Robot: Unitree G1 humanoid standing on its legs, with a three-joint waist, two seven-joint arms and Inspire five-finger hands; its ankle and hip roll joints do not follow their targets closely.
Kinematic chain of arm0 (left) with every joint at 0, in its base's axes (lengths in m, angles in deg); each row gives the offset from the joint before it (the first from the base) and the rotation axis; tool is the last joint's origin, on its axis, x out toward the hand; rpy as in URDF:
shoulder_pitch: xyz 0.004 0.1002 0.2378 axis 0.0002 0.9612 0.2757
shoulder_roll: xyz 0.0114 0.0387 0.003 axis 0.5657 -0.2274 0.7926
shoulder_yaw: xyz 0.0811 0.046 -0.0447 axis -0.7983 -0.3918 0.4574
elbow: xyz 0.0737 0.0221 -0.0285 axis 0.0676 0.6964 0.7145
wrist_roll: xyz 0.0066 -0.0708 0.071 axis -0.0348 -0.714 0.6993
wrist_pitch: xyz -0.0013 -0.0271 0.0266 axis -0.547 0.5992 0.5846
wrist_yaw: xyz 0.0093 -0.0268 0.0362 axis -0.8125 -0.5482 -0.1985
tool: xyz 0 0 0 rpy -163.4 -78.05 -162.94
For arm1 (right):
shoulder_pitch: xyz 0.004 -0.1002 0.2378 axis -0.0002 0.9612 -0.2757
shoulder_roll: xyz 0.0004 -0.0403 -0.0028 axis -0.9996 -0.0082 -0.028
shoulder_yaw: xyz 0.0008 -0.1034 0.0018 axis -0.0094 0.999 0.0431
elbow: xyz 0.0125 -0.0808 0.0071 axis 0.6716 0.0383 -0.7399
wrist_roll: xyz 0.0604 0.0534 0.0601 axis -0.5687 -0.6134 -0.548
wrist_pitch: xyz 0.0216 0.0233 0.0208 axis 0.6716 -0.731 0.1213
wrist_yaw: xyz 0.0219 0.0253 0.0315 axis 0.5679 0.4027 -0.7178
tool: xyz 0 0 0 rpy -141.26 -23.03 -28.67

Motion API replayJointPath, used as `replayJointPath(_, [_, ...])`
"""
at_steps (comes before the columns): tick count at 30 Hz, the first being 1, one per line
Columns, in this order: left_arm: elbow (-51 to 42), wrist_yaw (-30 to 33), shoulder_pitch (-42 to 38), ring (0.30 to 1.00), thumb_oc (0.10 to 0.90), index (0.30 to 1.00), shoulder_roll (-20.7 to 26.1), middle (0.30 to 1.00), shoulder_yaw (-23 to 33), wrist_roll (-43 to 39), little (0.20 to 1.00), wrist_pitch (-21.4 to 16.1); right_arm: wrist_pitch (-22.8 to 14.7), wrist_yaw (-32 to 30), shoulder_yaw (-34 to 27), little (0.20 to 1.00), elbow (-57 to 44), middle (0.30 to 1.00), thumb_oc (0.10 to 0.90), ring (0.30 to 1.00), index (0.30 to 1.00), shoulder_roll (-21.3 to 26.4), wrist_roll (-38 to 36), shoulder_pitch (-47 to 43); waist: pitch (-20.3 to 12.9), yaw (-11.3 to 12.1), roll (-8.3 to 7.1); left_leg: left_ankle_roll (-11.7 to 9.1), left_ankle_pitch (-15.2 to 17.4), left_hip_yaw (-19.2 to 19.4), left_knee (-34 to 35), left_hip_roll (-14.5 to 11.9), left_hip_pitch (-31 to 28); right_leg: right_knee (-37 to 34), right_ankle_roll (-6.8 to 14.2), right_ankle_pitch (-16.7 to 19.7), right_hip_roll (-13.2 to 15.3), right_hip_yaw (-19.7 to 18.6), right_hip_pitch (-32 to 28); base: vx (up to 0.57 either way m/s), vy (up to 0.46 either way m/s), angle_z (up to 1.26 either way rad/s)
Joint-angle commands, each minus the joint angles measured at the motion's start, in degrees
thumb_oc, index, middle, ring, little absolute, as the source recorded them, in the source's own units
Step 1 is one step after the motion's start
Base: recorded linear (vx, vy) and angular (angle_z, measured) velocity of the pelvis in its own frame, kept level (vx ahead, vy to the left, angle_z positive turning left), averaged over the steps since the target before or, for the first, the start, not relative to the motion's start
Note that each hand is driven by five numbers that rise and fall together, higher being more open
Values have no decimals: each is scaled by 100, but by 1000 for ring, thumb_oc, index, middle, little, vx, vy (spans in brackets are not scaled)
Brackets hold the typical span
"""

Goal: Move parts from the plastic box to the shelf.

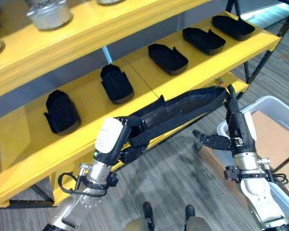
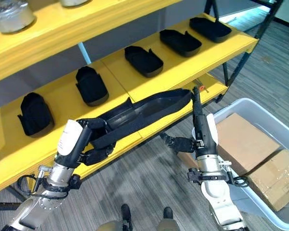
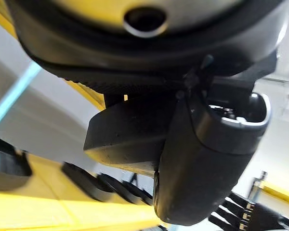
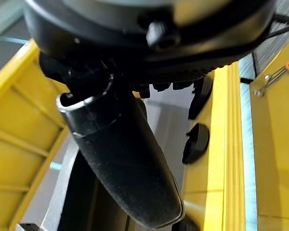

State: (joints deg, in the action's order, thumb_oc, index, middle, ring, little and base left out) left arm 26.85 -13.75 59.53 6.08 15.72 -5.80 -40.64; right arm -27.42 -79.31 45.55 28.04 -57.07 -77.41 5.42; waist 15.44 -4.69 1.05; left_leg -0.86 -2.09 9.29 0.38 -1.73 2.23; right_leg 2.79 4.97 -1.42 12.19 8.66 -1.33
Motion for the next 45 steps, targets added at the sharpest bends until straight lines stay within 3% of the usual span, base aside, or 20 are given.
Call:
replayJointPath(1, [-767,853,-453,300,400,300,-25,300,610,-184,300,-405,-641,607,-262,1000,-537,1000,900,1000,1000,222,36,-539,-635,-273,-62,-317,147,441,-473,-1057,-531,-17,-302,-253,-566,81,-44,-45,250,52])
replayJointPath(5, [-729,1070,-524,300,400,300,-3,300,611,-42,300,-269,-662,657,-309,1000,-634,1000,900,1000,1000,405,-53,-499,-602,-339,63,-405,131,355,-391,-1155,-638,418,-243,-425,-429,69,93,-15,272,45])
replayJointPath(9, [-759,1064,-404,300,400,300,13,300,698,-73,300,9,-702,758,-485,1000,-730,1000,900,1000,1000,381,-144,-357,-583,-323,65,-392,308,463,-32,-985,-751,428,-60,-389,-276,187,14,-5,246,38])
replayJointPath(12, [-756,1175,-253,300,400,300,65,300,821,49,300,2,-482,960,-534,1000,-862,1000,900,1000,1000,426,140,-253,-605,-229,39,-359,280,384,238,-796,-798,270,103,-290,-180,314,-106,0,255,80])
replayJointPath(20, [-704,1467,74,300,400,300,141,300,1466,107,300,-278,-365,741,-596,1000,-1124,1000,900,1000,1000,345,258,-174,-701,188,-236,-97,475,520,390,-341,-801,-377,597,377,247,864,-282,-6,257,29])
replayJointPath(24, [-739,1425,40,300,400,300,135,300,1511,241,300,-384,-490,677,-712,1000,-1188,1000,900,1000,1000,271,287,23,-673,240,-358,31,634,597,262,-213,-737,-391,680,597,427,884,-217,-8,196,9])
replayJointPath(25, [-783,1430,15,300,400,300,132,300,1453,630,300,-347,-414,678,-759,1000,-1199,1000,900,1000,1000,217,322,116,-658,216,-401,132,722,531,193,-127,-675,-242,673,548,407,690,-169,23,188,18])
replayJointPath(29, [-747,1524,-72,300,400,300,370,300,1444,653,300,-64,-412,633,-755,1000,-1233,1000,900,1000,1000,327,681,256,-639,86,-405,307,790,323,173,12,-645,279,613,409,143,93,63,47,140,45])
replayJointPath(31, [-666,1917,-1,300,400,300,452,300,1715,269,300,469,-385,636,-820,1000,-1219,1000,900,1000,1000,413,546,289,-633,82,-413,343,756,313,247,57,-696,569,542,93,-271,97,203,84,120,34])
replayJointPath(32, [-668,1919,5,300,400,300,454,300,1730,248,300,491,-386,639,-822,1000,-1218,1000,900,1000,1000,416,541,288,-629,80,-414,342,755,313,255,57,-707,584,537,71,-283,101,205,109,83,9])
replayJointPath(33, [-547,2077,79,300,400,300,375,300,1938,-47,300,627,-427,684,-921,1000,-1184,1000,900,1000,1000,433,512,332,-636,92,-424,339,741,299,282,72,-738,569,404,-151,-519,105,192,89,20,9])
replayJointPath(35, [-438,2268,161,300,400,300,296,300,2100,-192,300,688,-480,704,-1013,1000,-1178,1000,900,1000,1000,457,556,426,-643,70,-451,327,734,257,328,114,-785,479,269,-247,-741,7,154,130,9,15])
replayJointPath(38, [-194,2570,207,300,400,300,-79,300,2241,-533,300,730,-668,760,-1310,1000,-1186,1000,900,1000,1000,421,438,813,-715,-138,-547,373,724,-160,394,367,-824,-187,51,19,-1266,-933,88,175,-6,19])
replayJointPath(40, [-77,2154,179,300,400,300,-446,300,2275,-1319,300,553,-724,806,-1538,1000,-1200,1000,900,1000,1000,271,501,1088,-776,-274,-553,394,710,-413,435,448,-792,-461,-3,208,-1428,-1460,78,120,-42,95])
replayJointPath(45, [-105,2361,267,300,400,300,-614,300,2334,-1256,300,782,-680,792,-1562,1000,-1033,1000,900,1000,1000,311,340,1056,-814,-268,-555,351,758,-354,306,467,-767,-624,-26,267,-1383,-1340,-21,68,-60,26])
